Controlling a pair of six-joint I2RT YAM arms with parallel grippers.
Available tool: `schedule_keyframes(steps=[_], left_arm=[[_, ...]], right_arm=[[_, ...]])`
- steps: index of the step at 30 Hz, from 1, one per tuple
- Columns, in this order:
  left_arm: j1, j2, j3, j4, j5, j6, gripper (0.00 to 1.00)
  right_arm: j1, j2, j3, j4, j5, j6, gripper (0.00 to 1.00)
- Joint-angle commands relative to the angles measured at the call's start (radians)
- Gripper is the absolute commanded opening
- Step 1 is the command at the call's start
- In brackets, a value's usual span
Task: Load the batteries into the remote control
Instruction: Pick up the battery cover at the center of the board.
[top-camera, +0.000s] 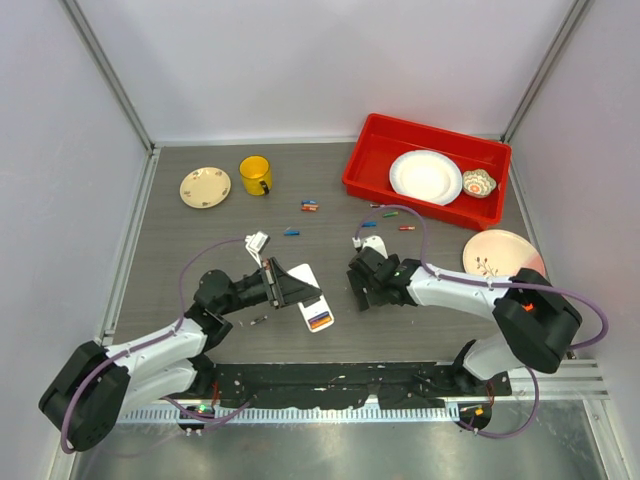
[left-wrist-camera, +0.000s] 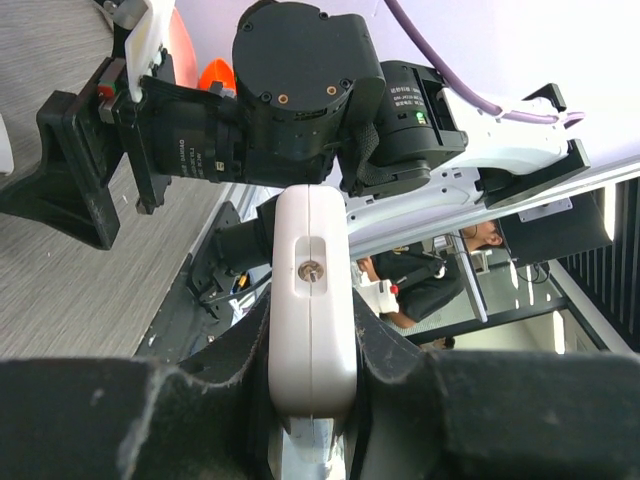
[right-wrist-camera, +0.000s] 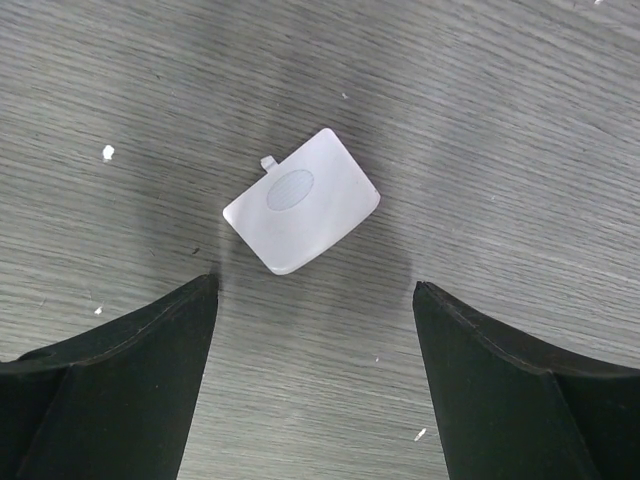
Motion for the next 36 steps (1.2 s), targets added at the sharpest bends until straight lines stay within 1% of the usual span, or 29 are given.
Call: schedule_keyframes(steps=[1,7,13,20,25,28,32,36], left_arm=[[0.006,-0.029,-0.016,0.038,0.0,0.018,0.0],[0.006,-0.018,-0.014,0.043,0.002,0.018,0.0],[0.006,-0.021,-0.016,0.043,-0.004,0.018,0.0],[0.006,-0.017,-0.019,0.038,-0.012,0.021,0.0],[0.006,-0.009,-0.017,0.043,-0.01,0.022,0.0],[0.006,-0.005,-0.016,0.047,-0.009,0.022,0.0],[0.006,0.0,-0.016,0.053,-0.009,0.022,0.0],[0.006,0.002,-0.017,0.056,-0.006,0.022,0.0]], right_arm=[[-0.007,0.005,0.031,0.021,0.04,-0.004,0.84],[-0.038,0.042,0.034,0.047,0.06,0.014,0.84],[-0.093,0.083,0.045,0.085,0.032,0.014,0.84],[-0.13,0.136,0.066,0.11,0.006,-0.001,0.84],[-0.131,0.123,0.057,0.142,-0.066,-0.015,0.83],[-0.133,0.117,0.057,0.131,-0.096,-0.038,0.8],[-0.133,0.114,0.056,0.107,-0.138,-0.055,0.73],[-0.133,0.103,0.052,0.085,-0.15,-0.055,0.7]])
